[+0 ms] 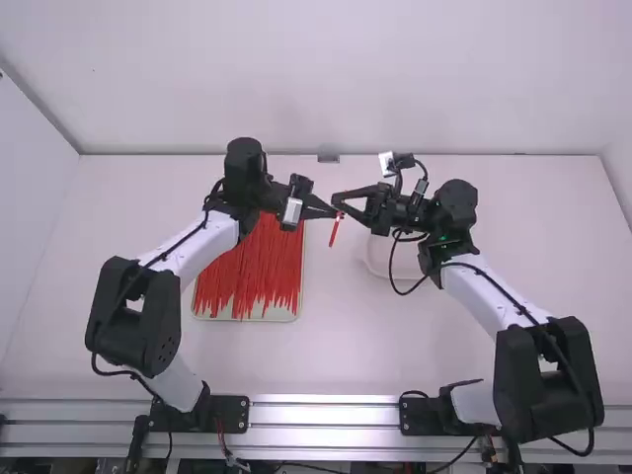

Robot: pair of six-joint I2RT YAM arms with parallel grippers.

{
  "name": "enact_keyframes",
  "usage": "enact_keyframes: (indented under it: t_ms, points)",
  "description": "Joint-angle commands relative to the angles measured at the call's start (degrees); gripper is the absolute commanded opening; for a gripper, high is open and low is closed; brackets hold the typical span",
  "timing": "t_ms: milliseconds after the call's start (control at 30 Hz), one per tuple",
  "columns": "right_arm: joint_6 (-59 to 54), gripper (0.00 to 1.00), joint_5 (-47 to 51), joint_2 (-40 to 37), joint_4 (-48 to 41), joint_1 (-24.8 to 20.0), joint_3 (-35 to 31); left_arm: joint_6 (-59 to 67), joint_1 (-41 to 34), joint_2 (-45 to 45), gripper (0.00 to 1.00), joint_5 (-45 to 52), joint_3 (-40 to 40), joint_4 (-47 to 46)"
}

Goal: Fasten the cable tie

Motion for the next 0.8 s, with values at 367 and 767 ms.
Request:
enact_keyframes:
  t_ms: [367, 767]
  points:
    - [0.8, 0.00, 2.1, -0.6, 1.9, -0.2, 0.7, -4.7, 0.7, 0.1, 0.02, -4.0, -4.9, -0.7]
    - [0.9, 0.00, 2.6, -0.6, 1.9, -0.2, 0.7, -4.8, 0.7, 0.1, 0.02, -4.3, -7.4, 0.0]
